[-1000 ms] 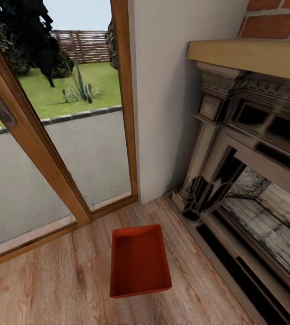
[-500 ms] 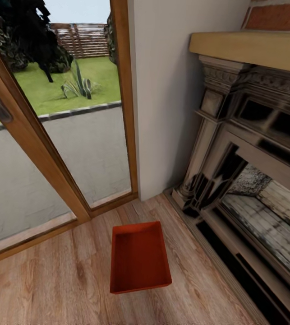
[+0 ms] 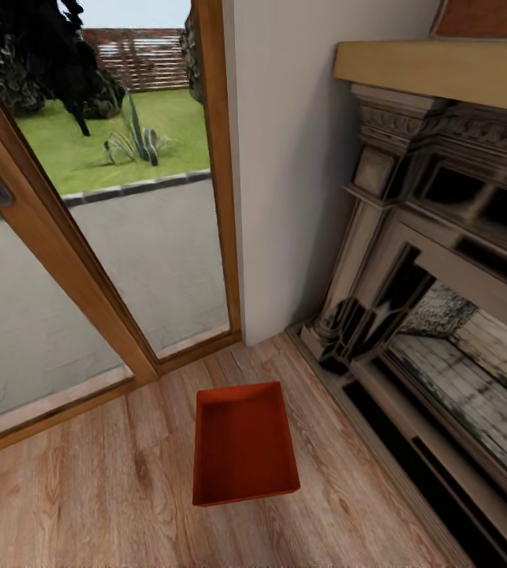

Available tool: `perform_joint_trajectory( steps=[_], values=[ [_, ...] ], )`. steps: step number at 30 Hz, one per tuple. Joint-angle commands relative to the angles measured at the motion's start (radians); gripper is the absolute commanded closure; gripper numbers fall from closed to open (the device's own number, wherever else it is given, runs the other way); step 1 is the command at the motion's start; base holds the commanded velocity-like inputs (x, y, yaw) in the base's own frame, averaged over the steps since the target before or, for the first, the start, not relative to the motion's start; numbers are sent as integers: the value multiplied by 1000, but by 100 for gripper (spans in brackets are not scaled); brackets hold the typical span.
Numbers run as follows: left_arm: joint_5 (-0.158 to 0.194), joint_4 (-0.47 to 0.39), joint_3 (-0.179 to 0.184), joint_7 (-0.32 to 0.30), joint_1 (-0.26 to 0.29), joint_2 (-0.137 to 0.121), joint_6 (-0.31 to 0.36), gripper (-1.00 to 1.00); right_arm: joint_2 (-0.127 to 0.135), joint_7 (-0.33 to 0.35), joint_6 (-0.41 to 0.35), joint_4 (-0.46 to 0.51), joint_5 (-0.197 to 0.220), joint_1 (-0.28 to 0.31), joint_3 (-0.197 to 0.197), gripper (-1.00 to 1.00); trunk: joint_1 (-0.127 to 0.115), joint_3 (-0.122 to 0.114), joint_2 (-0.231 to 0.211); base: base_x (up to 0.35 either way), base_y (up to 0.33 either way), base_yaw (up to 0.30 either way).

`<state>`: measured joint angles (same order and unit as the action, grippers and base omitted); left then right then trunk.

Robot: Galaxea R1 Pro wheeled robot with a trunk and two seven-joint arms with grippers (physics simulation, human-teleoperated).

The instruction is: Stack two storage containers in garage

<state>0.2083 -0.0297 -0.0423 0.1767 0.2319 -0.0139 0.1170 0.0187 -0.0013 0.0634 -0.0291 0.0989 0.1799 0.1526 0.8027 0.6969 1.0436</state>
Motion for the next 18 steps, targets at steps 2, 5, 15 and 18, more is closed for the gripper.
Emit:
perform_joint_trajectory(
  steps=[2, 5, 15, 18],
  values=[
    [3, -2, -4, 3, 0, 0, 6, -100, 0, 0, 7, -3, 10, 1, 8, -100, 0, 4, 0, 0, 0, 0],
    [3, -2, -4, 3, 0, 0, 6, -100, 0, 2, 7, -3, 10, 1, 8, -100, 0, 9, 0, 0, 0, 0],
    [3, -2, -4, 3, 0, 0, 6, -100, 3, 11, 7, -3, 9, 1, 8, -100, 0, 25, 0, 0, 0, 0],
    [3, -2, -4, 3, 0, 0, 6, -100, 3, 12, 9, -3, 9, 1, 8, -100, 0, 30, 0, 0, 0, 0]
  ],
)
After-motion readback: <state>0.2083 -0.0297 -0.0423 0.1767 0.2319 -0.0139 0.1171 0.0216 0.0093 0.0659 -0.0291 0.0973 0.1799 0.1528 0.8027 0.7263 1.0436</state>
